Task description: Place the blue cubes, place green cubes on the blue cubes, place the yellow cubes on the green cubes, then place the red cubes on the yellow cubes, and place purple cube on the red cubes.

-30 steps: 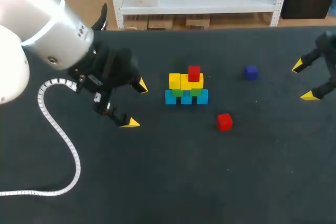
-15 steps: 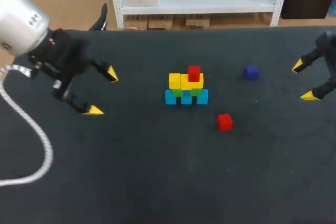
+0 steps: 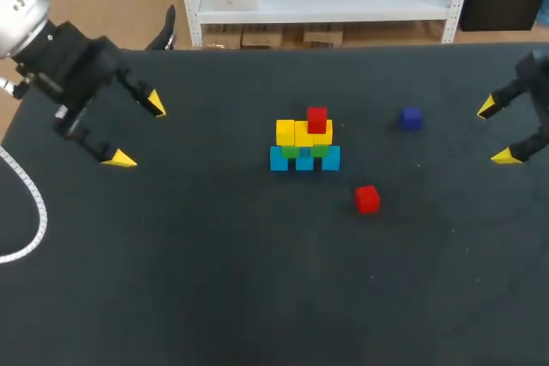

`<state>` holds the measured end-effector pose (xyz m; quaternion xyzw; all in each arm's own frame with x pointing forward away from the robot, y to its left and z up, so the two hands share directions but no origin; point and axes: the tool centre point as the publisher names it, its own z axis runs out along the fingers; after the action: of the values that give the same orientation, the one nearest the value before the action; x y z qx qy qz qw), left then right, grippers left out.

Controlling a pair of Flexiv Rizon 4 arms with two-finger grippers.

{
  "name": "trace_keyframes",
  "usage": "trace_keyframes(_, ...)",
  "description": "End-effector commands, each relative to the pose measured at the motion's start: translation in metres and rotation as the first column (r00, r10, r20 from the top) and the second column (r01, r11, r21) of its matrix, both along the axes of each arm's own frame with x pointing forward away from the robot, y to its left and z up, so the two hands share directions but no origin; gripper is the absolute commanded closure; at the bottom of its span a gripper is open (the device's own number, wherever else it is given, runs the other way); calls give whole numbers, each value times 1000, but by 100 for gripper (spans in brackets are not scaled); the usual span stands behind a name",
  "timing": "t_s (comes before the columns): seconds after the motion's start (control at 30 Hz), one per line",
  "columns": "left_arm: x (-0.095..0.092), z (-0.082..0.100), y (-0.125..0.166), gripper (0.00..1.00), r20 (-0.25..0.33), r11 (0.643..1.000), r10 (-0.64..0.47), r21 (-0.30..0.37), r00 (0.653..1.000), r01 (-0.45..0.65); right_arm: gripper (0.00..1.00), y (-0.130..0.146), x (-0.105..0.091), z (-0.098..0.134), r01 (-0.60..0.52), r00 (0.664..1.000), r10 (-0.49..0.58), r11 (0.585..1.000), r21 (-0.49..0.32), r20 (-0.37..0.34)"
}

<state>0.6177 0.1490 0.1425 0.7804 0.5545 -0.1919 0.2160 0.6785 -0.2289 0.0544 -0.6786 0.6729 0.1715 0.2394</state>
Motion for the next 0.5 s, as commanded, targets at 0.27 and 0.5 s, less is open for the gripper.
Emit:
trace_keyframes(0.27, 5, -3, 1, 0, -11, 1000, 2, -1, 1000, -2, 0, 53, -51, 15, -95, 995, 95, 995, -27, 25)
trace_keyframes(0.5, 5, -3, 1, 0, -11, 1000, 2, -1, 1000, -2, 0, 120, -89, 4, -136, 991, 136, 991, 0, 6)
